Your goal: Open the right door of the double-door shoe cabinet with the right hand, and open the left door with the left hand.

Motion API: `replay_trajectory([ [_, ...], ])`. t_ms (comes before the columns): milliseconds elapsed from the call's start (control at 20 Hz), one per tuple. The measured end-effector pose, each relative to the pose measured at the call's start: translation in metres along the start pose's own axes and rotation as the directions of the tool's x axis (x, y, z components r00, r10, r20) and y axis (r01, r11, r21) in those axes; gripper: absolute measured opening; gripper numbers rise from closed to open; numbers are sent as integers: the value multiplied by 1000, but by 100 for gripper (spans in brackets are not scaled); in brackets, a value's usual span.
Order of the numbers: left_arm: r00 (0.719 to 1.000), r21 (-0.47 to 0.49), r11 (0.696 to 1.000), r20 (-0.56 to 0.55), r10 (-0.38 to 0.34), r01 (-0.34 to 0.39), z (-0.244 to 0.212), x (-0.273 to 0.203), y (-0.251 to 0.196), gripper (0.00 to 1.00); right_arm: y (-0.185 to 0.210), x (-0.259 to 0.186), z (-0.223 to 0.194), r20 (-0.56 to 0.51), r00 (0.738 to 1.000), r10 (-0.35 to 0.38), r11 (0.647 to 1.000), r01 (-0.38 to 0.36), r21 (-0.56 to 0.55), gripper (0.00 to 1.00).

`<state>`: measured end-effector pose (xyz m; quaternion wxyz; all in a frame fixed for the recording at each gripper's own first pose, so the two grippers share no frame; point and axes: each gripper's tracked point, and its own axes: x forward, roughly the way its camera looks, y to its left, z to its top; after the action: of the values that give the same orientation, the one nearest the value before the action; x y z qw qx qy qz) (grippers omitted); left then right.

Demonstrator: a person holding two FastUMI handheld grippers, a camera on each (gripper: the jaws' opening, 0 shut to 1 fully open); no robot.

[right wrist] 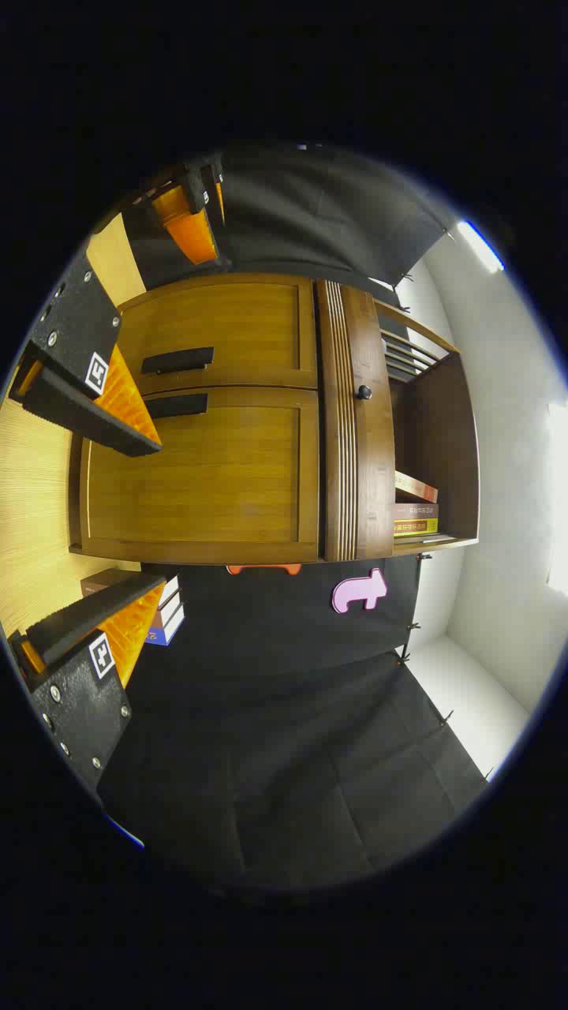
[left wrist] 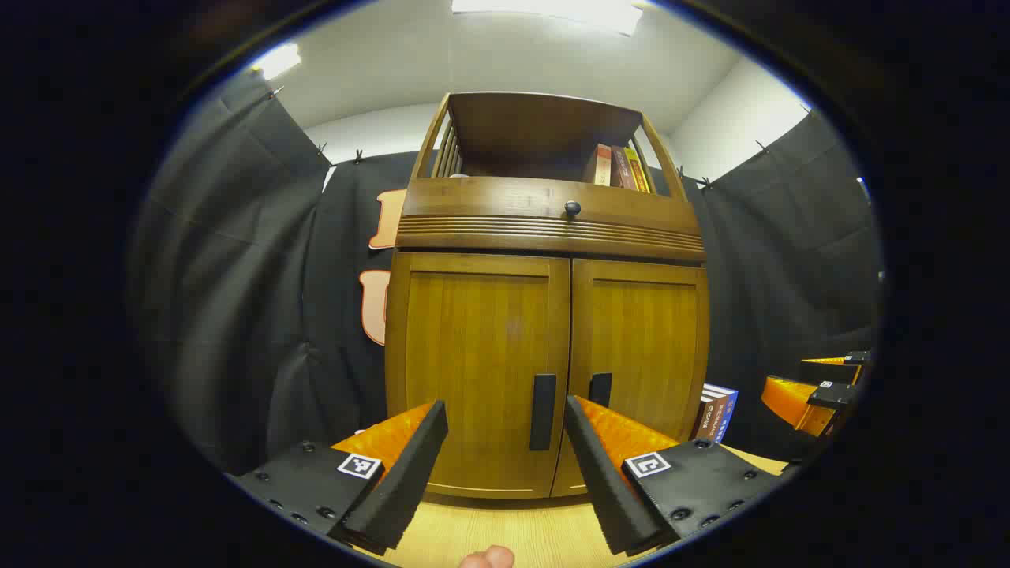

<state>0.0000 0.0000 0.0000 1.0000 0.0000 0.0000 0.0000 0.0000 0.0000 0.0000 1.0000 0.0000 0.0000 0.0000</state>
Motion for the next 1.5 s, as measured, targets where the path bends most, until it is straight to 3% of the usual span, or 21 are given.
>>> replay_trajectory([
  [1500,1000,20,1000,2,20,-20,-2,1,5,96,1,2,-7,-12,1000,1,1000,-1,2,94],
])
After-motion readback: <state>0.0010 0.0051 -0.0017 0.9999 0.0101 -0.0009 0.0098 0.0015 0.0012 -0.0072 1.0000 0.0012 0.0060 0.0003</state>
